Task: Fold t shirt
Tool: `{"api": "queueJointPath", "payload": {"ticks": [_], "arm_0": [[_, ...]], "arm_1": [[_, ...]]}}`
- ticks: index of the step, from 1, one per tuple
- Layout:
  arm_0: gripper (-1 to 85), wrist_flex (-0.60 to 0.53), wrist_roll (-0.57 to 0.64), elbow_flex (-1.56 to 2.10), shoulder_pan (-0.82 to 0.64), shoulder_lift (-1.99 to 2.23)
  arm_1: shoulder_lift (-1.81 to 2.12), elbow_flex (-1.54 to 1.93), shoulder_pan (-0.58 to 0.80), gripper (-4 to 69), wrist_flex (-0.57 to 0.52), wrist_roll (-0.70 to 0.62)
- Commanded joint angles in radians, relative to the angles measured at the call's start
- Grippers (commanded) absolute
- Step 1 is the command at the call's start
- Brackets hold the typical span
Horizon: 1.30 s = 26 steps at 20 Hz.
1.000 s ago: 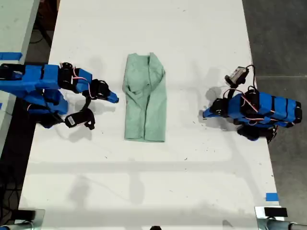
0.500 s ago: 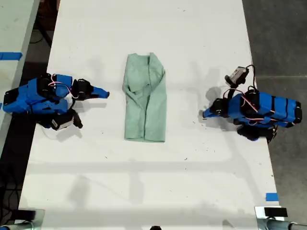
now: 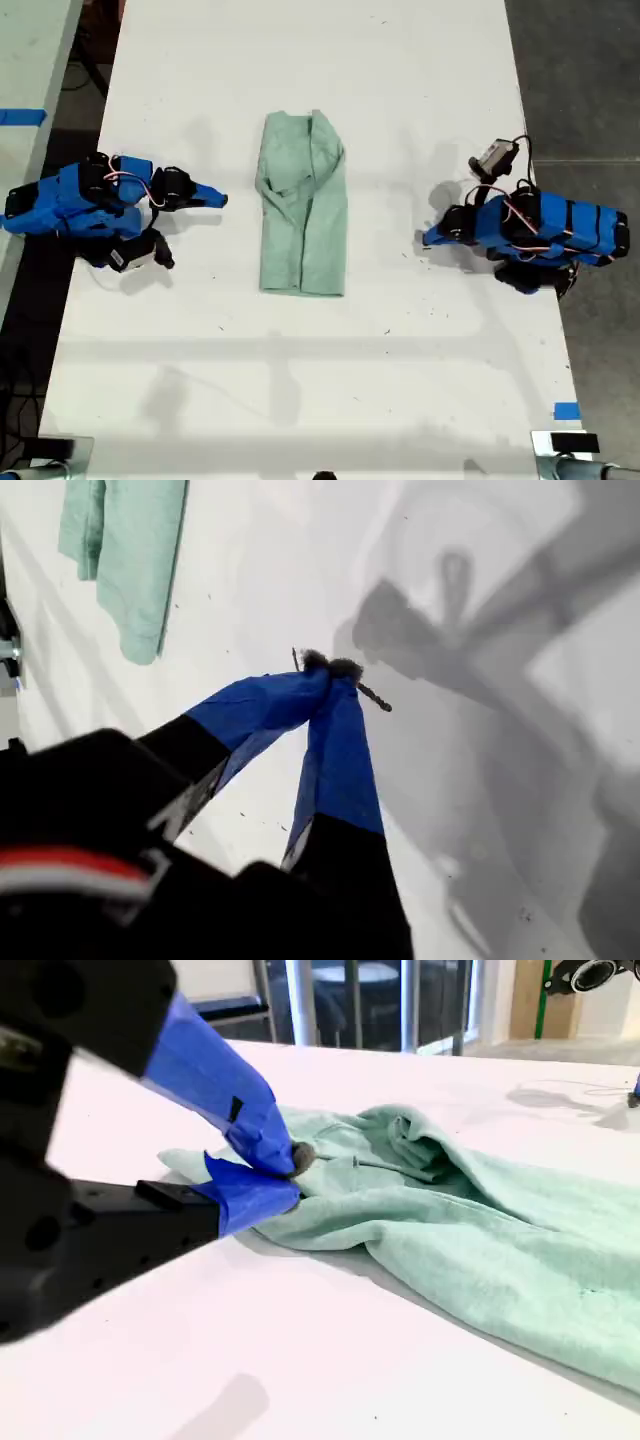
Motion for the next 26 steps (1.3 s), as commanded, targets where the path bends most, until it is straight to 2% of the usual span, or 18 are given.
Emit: {"api": "queueJointPath", "payload": {"ticks": [1,26], "arm_0": [[-0.1,0.003,-0.017,0.006,-0.012,0.006],[-0.1,0.006,-0.026,0.008,-0.008,0.006]], "arm_1": [[0.014,0.044,0.009,-1.6,0.002,0.002],[0.014,0.048,0.014,-1.6,-0.006,-0.014]]}}
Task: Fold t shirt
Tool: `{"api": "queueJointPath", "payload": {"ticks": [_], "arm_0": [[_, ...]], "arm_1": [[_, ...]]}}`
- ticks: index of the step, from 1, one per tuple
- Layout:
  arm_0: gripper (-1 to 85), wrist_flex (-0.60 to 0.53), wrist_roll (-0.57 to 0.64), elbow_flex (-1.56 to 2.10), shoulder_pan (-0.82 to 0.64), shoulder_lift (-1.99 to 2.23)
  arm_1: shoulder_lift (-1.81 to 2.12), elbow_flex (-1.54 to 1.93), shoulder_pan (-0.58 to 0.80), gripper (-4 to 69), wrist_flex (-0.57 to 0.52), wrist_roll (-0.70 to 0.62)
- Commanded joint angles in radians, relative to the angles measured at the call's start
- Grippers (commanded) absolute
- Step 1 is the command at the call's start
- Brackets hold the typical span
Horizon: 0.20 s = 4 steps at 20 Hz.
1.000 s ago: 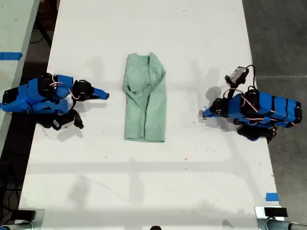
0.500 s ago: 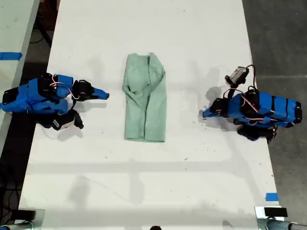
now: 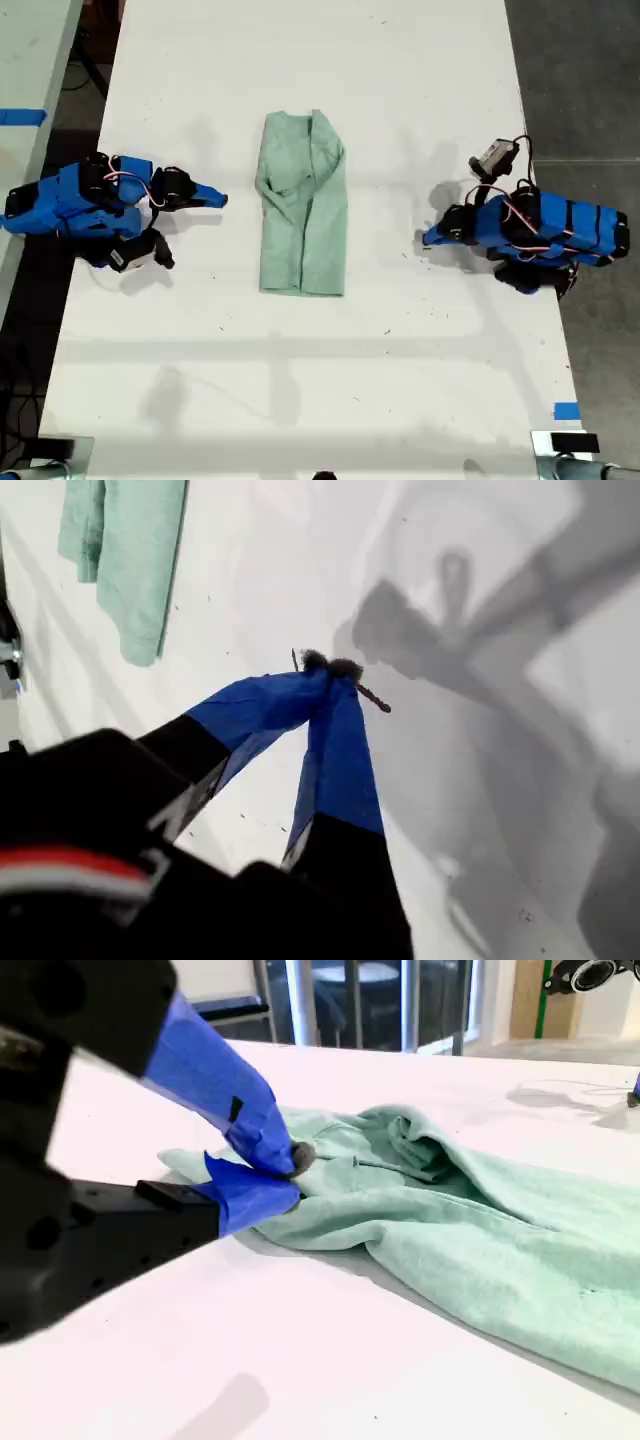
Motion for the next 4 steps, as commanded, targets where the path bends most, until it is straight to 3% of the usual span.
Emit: {"api": "queueJointPath", "payload": {"ticks": [1,4], "arm_0": [[-0.1,0.006,-0.028,0.008,-0.008,0.006],[-0.1,0.006,-0.028,0.008,-0.008,0.006]], "arm_1": [[0.014,0.048,0.008,-1.6,-0.006,-0.015],[0.014,0.046,0.008,-1.6,-0.006,-0.018]]}}
